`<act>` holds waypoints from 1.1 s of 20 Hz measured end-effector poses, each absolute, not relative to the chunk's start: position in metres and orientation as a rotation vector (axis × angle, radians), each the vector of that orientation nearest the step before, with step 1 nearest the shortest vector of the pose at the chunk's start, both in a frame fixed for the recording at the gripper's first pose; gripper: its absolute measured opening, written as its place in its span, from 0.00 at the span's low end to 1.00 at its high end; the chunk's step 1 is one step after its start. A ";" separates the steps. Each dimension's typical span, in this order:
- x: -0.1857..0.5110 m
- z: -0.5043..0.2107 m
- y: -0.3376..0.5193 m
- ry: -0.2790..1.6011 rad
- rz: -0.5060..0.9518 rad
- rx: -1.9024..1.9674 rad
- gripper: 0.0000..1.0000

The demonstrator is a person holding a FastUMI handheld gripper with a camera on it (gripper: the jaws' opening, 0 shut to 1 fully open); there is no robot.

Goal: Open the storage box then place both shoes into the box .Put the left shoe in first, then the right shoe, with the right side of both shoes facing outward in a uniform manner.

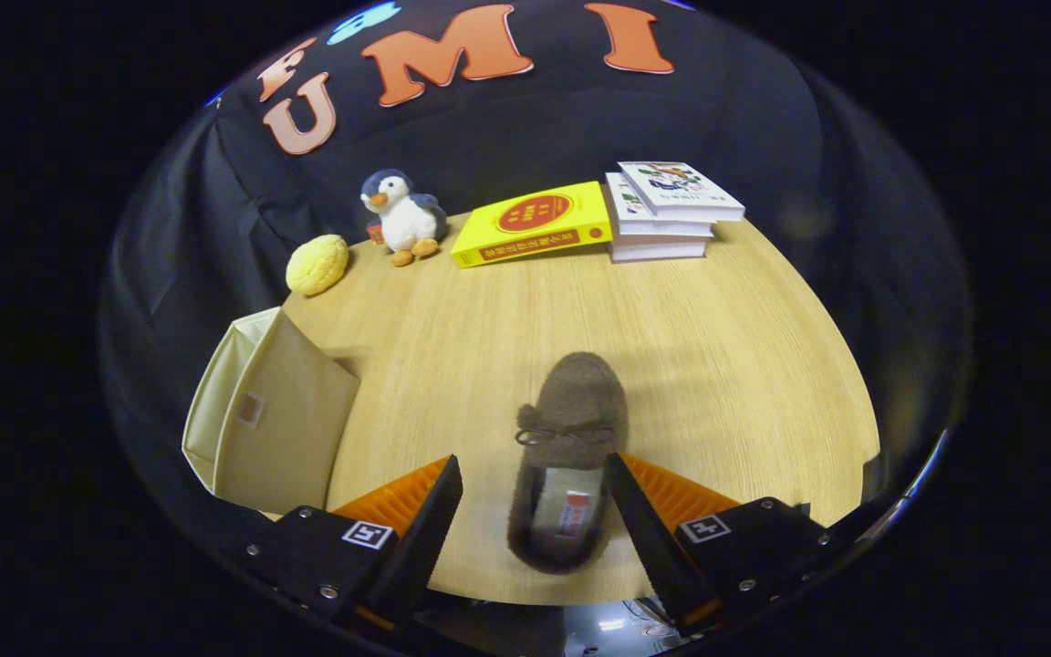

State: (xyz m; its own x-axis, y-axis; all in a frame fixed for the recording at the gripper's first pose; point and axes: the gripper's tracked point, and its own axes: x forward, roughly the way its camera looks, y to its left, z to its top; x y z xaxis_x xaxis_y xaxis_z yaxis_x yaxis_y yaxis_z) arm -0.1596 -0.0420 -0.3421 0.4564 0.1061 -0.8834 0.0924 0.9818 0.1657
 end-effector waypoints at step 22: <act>-0.148 -0.441 -0.085 1.085 -0.238 0.324 0.15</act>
State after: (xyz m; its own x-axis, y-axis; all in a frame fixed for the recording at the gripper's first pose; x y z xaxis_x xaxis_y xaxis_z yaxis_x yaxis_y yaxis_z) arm -0.1480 -0.0850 -0.4410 0.4491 -0.0316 -0.8929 0.3458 0.9277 0.1411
